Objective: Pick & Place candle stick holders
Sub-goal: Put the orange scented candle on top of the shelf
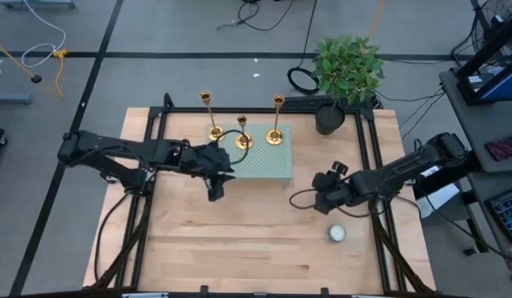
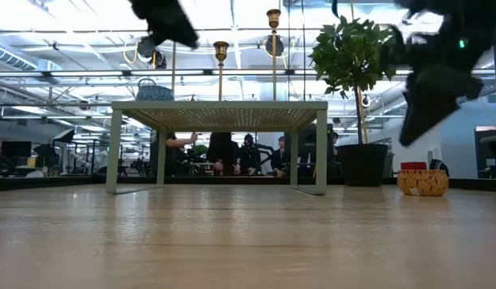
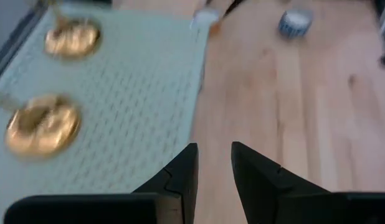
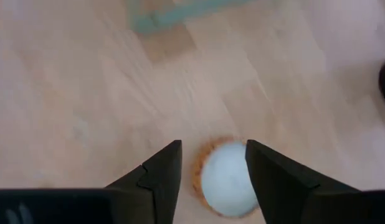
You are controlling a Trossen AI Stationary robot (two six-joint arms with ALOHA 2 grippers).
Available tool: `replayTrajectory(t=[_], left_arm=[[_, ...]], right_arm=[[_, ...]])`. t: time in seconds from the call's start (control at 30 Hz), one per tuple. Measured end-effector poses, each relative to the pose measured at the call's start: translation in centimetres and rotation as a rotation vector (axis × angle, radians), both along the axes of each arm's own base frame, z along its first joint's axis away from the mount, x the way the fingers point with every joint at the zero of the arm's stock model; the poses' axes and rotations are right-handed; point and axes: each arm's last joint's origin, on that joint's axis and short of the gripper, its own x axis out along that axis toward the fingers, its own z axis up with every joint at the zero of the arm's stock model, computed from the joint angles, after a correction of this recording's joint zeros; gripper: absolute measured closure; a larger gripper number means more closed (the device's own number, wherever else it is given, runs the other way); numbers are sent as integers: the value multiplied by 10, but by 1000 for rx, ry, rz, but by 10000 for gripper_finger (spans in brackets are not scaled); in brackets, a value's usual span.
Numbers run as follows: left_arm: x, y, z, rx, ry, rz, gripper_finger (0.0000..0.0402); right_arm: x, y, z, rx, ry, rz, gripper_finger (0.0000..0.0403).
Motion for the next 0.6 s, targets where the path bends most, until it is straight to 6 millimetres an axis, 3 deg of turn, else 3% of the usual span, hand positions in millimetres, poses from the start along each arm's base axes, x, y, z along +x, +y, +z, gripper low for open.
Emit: replayTrajectory(t=[0.27, 0.6], left_arm=[[7, -7, -8, 3, 8, -25, 298], [8, -8, -6, 5, -6, -29, 298]], right_arm=[[-10, -9, -21, 44, 61, -65, 264], [-9, -9, -23, 77, 52, -59, 269]])
